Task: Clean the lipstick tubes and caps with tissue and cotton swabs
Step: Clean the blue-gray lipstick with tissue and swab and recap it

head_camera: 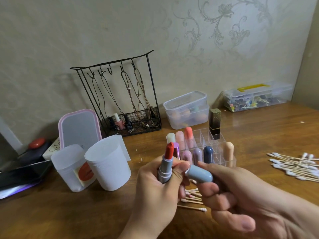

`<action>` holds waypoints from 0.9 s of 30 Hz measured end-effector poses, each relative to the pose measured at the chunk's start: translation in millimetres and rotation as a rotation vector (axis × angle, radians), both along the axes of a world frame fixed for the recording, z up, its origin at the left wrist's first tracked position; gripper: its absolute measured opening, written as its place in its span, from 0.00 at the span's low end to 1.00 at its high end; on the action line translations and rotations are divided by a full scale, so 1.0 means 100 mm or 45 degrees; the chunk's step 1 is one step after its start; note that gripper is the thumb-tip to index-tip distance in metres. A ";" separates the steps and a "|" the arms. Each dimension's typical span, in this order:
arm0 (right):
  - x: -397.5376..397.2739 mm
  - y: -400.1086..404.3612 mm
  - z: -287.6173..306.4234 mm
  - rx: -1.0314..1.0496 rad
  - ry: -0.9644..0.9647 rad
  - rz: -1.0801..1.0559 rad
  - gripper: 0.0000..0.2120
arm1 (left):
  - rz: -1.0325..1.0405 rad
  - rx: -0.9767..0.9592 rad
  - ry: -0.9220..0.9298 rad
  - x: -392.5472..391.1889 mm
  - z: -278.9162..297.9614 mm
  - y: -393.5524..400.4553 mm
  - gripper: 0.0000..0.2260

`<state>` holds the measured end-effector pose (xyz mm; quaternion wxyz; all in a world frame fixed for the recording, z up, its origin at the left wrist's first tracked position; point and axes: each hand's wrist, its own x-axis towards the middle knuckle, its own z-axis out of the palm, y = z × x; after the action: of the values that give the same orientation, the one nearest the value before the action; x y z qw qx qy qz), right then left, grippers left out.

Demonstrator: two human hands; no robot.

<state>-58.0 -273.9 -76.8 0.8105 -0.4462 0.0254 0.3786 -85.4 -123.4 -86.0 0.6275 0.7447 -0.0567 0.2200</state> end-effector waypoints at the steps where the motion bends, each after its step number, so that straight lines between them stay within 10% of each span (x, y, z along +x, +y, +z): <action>1: 0.00 -0.01 0.01 0.011 -0.006 0.020 0.15 | 0.001 -0.005 0.004 0.01 0.01 0.01 0.06; 9: 0.09 -0.23 0.07 -0.068 -0.409 0.260 0.25 | 0.103 -0.273 0.002 0.06 0.05 0.14 0.05; 15: 0.13 -0.20 -0.04 0.148 -1.132 -0.339 0.25 | -0.010 -0.228 -0.032 0.03 0.06 0.13 0.08; 27: 0.02 -0.02 -0.14 0.231 -1.232 -0.354 0.21 | -0.192 -0.507 0.028 0.01 0.07 0.10 0.09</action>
<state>-56.3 -275.8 -91.1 0.8077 -0.4906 -0.3264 0.0180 -84.1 -113.7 -78.8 0.7775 0.6020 -0.0607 0.1713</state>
